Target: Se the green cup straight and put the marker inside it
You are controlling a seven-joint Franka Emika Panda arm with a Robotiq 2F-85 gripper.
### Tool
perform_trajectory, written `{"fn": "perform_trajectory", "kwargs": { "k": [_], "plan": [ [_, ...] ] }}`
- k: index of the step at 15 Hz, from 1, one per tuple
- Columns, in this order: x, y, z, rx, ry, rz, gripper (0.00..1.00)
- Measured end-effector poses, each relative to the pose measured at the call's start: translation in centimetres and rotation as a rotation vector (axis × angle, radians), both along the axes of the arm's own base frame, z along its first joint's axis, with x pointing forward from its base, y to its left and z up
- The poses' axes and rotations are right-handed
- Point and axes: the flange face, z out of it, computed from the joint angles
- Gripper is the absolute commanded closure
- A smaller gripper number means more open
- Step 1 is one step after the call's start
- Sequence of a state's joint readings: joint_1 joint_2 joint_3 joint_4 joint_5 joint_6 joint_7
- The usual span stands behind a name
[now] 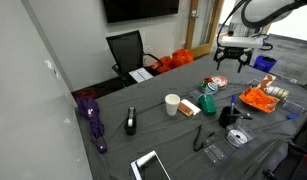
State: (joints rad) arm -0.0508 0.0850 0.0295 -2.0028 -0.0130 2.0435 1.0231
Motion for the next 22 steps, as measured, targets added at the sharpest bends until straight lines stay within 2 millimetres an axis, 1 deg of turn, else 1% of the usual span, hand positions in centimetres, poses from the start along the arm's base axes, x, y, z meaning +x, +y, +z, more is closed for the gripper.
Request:
{"fn": "perform_trajectory", "kwargs": {
  "k": [4,7,9,15,18,22],
  "plan": [
    [0.0,0.0,0.1,0.0,-0.002,0.0,0.0],
    [0.2,0.1,-0.6,-0.009,0.026,-0.102,0.0],
    [1.1,0.0,-1.8,-0.02,0.063,-0.21,0.0],
    [4.7,-1.0,-6.4,-0.039,0.184,-0.508,0.0],
    [6.4,-1.8,-8.2,-0.036,0.224,-0.601,0.0],
    [7.9,-2.7,-10.1,-0.026,0.273,-0.667,0.0]
  ]
}}
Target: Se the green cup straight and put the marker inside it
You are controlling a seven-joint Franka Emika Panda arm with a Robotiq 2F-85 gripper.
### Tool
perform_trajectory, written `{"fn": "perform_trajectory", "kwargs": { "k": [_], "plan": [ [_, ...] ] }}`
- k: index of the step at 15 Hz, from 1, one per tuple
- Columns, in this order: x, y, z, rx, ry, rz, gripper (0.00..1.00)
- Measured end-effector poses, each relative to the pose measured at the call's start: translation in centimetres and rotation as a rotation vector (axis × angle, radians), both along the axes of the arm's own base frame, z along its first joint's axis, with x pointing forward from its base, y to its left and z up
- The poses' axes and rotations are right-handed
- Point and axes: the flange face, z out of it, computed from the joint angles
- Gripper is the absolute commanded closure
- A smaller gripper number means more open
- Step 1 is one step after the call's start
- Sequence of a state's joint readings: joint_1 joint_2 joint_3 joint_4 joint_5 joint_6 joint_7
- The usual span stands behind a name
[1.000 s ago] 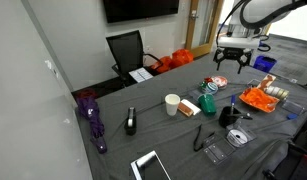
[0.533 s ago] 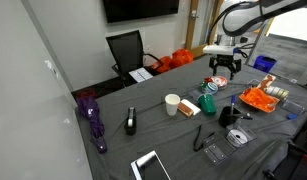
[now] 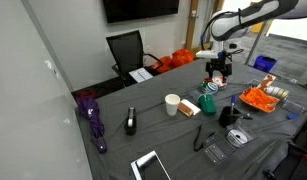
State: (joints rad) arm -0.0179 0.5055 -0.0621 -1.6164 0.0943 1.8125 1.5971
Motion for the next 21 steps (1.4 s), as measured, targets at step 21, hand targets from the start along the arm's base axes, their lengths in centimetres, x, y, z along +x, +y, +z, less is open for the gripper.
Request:
{"fn": "perform_trajectory", "kwargs": {
  "k": [21],
  "plan": [
    [2.3,-2.6,-8.0,-0.048,0.13,-0.295,0.0]
  ]
}}
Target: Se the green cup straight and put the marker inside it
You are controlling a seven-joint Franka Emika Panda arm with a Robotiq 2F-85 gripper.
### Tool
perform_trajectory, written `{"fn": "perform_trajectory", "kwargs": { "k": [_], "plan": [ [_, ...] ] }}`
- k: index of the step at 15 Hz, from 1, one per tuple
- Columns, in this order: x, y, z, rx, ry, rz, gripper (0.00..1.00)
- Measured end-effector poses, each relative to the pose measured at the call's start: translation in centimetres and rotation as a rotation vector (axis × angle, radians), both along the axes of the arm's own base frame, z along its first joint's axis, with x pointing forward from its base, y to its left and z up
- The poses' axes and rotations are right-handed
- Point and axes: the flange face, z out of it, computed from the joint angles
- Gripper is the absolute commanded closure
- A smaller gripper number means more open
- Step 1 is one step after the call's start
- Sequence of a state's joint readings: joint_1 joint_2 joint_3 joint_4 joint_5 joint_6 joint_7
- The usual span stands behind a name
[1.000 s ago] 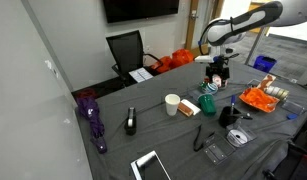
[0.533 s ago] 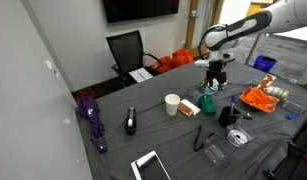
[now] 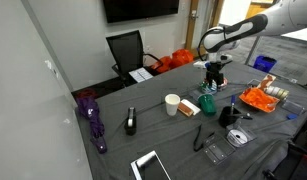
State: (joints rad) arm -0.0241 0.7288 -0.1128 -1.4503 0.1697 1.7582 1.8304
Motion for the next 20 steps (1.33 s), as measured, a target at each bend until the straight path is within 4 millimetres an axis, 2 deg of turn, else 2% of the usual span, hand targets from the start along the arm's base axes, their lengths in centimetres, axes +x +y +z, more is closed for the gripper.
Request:
{"fn": "perform_trajectory", "kwargs": {
  "k": [2,7,8,9,14,17,19,20],
  "plan": [
    [0.0,0.3,-0.6,-0.012,0.012,-0.022,0.0],
    [-0.4,1.3,-4.8,-0.043,0.076,-0.094,0.0],
    [-0.4,1.5,-5.5,-0.045,0.085,-0.105,0.25],
    [-0.4,1.6,-6.1,-0.045,0.093,-0.117,0.26],
    [0.0,1.9,-7.7,-0.042,0.109,-0.161,0.61],
    [0.3,2.0,-7.7,-0.044,0.105,-0.178,0.83],
    [0.5,2.0,-7.4,-0.041,0.1,-0.184,0.95],
    [0.7,2.0,-7.1,-0.039,0.097,-0.187,0.98]
  ]
}}
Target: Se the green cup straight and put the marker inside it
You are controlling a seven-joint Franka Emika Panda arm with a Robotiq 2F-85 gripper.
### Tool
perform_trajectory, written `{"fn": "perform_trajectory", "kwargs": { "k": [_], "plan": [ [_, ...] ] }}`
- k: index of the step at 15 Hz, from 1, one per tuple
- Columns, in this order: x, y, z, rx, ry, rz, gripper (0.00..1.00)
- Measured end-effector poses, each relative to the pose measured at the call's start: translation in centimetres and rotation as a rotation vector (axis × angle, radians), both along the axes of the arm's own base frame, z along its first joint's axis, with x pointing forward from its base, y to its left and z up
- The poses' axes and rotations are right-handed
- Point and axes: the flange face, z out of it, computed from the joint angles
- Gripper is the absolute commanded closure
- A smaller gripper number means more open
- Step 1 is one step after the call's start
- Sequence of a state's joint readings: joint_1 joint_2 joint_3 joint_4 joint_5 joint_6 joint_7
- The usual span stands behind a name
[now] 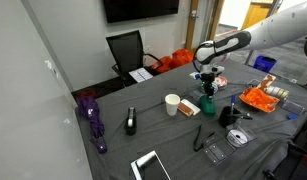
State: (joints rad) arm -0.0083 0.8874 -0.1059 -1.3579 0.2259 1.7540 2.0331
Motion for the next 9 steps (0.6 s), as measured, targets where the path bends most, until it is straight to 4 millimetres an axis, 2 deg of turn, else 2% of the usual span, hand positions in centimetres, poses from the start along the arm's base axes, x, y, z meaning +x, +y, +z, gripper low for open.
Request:
{"fn": "perform_trajectory", "kwargs": {
  "k": [9],
  "plan": [
    [0.7,0.7,2.3,0.035,0.005,-0.008,0.99]
  ]
}}
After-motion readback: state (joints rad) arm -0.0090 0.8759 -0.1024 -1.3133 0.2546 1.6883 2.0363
